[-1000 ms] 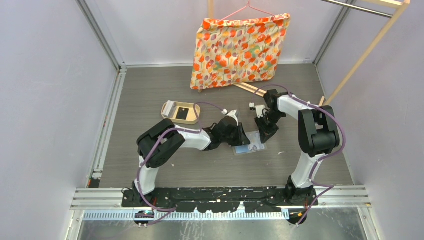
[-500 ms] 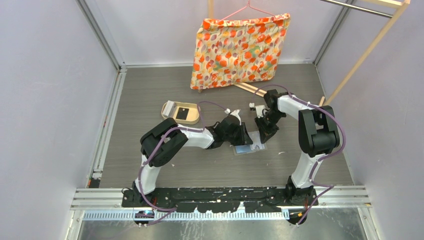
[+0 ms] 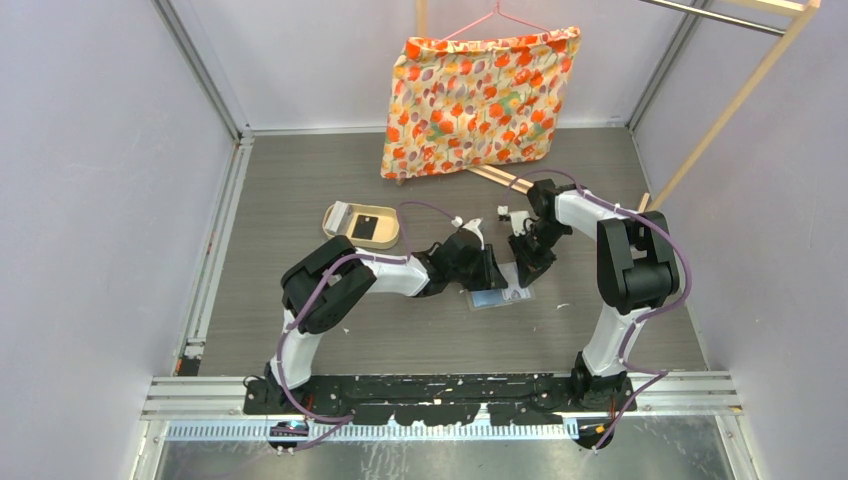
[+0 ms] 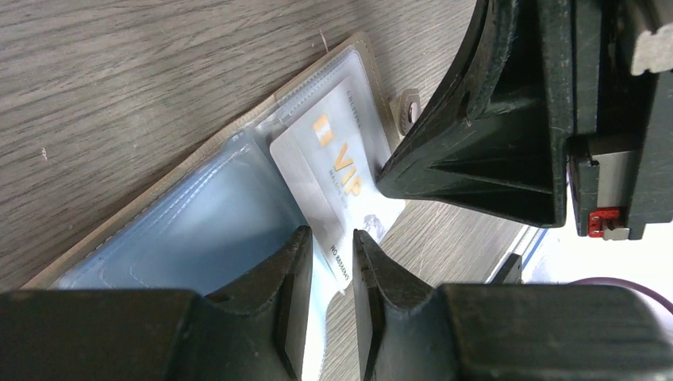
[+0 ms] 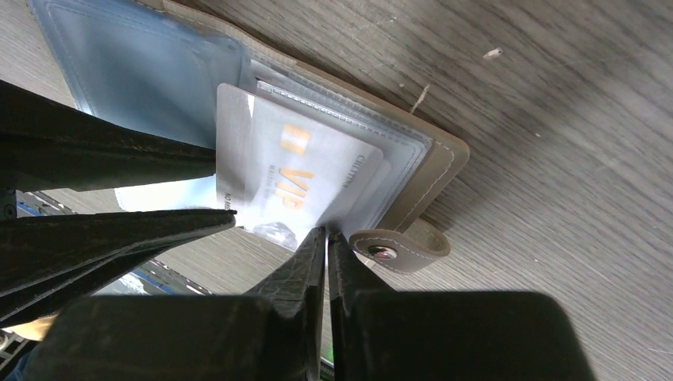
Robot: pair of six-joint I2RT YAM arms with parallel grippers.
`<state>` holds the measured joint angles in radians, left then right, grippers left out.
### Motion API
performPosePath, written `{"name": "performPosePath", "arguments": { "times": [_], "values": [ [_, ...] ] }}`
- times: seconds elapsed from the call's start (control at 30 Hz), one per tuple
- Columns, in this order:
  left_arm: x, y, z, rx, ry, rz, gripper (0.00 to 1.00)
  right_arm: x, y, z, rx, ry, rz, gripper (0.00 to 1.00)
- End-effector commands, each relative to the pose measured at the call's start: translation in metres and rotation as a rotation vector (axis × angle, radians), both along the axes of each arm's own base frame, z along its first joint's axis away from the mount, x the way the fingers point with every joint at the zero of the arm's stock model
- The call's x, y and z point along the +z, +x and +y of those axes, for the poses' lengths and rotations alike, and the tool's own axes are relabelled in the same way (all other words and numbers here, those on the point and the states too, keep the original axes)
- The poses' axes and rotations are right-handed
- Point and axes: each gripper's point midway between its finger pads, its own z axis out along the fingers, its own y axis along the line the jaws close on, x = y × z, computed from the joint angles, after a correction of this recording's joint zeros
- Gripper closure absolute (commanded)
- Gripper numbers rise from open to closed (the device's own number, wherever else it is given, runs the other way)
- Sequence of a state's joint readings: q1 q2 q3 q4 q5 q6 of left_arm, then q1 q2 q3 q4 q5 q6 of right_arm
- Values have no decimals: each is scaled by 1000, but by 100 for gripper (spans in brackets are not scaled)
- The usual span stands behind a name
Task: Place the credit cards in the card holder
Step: Insert the credit card into the card holder.
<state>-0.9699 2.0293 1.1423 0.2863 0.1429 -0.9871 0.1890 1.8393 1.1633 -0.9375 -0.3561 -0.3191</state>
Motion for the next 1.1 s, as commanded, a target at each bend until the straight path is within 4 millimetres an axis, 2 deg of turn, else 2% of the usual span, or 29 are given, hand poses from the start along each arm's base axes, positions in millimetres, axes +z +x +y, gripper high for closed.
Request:
{"name": "performPosePath", "arguments": {
  "times": [0.0,0.13,0.27,0.37,0.77,1.07],
  "values": [
    [9,-4,-10,-35,-18,-16,73,15,8,8,2,39,-45,90],
    [9,-5,-6,-34,-6,-22,69,24,11,9,-13,74,-63,89],
    [10,-6,-3,-40,2,-31,66,41,17,4,-41,113,-115,88],
    [9,-6,-3,-43,5,-35,65,46,20,-1,-60,124,-137,88],
    [11,-7,-6,-65,7,-34,65,16,20,-14,-96,33,-66,89],
    [7,-7,-16,-96,4,-15,65,-1,11,-8,-72,18,2,89]
  ]
}}
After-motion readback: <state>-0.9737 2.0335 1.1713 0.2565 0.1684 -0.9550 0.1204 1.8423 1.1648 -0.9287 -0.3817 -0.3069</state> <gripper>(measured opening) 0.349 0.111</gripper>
